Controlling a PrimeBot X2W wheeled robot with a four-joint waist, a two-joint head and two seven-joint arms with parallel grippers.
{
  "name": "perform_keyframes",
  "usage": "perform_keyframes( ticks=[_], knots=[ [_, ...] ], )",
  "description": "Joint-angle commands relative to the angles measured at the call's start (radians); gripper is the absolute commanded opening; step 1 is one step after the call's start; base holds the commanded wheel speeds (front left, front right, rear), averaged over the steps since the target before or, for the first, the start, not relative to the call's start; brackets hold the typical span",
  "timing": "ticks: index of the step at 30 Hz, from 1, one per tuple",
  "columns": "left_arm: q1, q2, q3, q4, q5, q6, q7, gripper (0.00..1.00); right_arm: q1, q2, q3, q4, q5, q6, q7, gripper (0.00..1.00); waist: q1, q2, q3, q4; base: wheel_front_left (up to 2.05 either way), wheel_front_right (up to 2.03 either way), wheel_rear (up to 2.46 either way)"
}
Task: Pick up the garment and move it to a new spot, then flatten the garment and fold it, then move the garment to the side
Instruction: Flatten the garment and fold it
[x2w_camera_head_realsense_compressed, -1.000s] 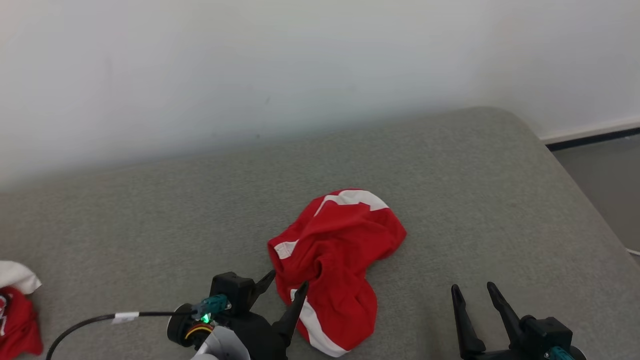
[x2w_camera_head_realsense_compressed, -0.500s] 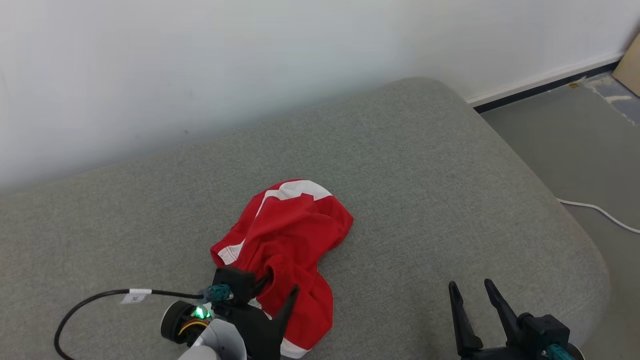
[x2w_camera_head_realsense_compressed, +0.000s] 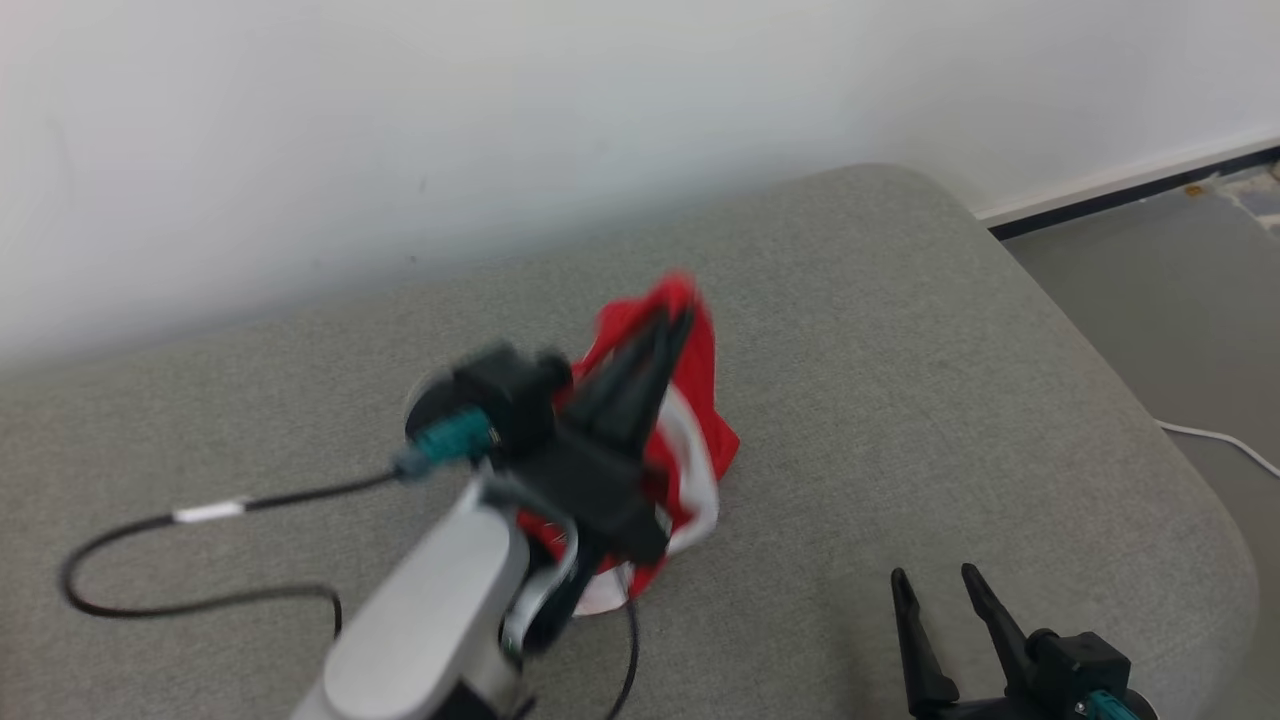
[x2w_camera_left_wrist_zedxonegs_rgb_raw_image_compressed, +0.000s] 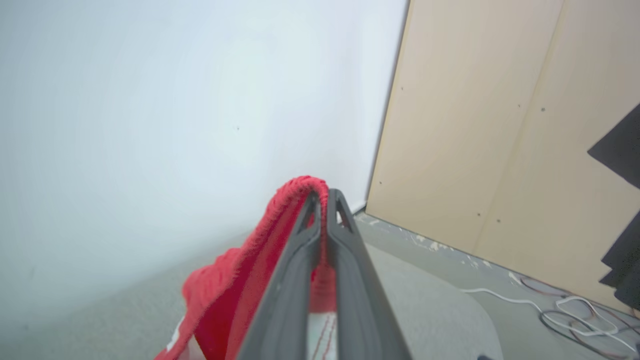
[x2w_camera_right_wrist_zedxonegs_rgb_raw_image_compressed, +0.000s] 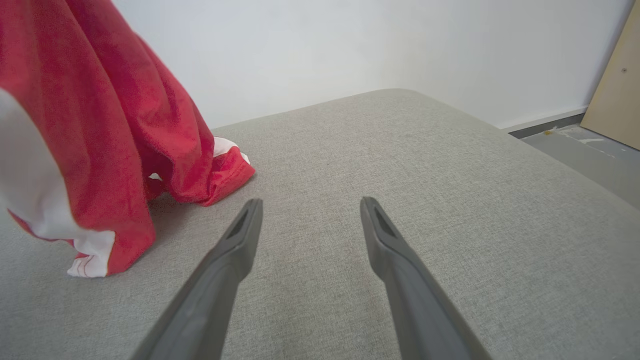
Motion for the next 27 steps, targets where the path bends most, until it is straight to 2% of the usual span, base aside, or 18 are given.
perform_keyframes(
  ticks=[1,4,7,9,12,16,21,27],
  knots=[
    [-0.041,-0.005,0.009,-0.027,-0.011,-0.005,-0.03,0.0,-0.01,0.001,0.005,0.0,0.004,-0.002,-0.003,1.0,0.0,-0.0001,-0.007,0.009,0.0,0.0,0.0],
    [-0.138,-0.03,0.044,-0.107,-0.054,-0.006,-0.105,0.0,-0.01,0.0,0.01,0.005,0.007,-0.002,-0.003,1.0,0.0,-0.0001,-0.013,0.019,0.0,0.0,0.0],
    [-0.201,-0.042,0.095,-0.18,-0.134,0.046,-0.138,0.0,0.0,0.001,0.011,0.011,0.01,-0.002,-0.005,1.0,0.0,-0.0001,-0.023,0.037,0.0,0.0,0.0],
    [-0.195,-0.042,0.103,-0.169,-0.134,0.104,-0.121,0.0,0.004,0.001,0.011,0.013,0.009,-0.002,-0.006,1.0,0.0,-0.0001,-0.024,0.051,0.0,0.0,0.0],
    [-0.113,-0.008,0.103,-0.087,-0.124,0.186,-0.068,0.0,0.005,0.001,0.013,0.01,0.011,-0.002,-0.006,1.0,0.0,-0.0001,-0.018,0.076,0.0,0.0,0.0],
    [0.014,0.037,0.103,0.057,-0.134,0.263,-0.004,0.0,0.001,0.001,0.017,0.004,0.006,-0.002,-0.002,1.0,0.0,-0.0001,-0.006,0.109,0.0,0.0,0.0],
    [0.106,0.086,0.119,0.217,-0.136,0.327,0.032,0.0,-0.01,0.001,0.029,-0.001,0.001,-0.002,0.004,1.0,0.0,-0.0001,0.006,0.138,0.0,0.0,0.0],
    [0.148,0.095,0.156,0.301,-0.178,0.353,0.04,0.0,-0.011,0.001,0.043,-0.004,0.007,-0.002,0.004,1.0,0.0,-0.0001,0.008,0.159,0.0,0.0,0.0]
  ],
)
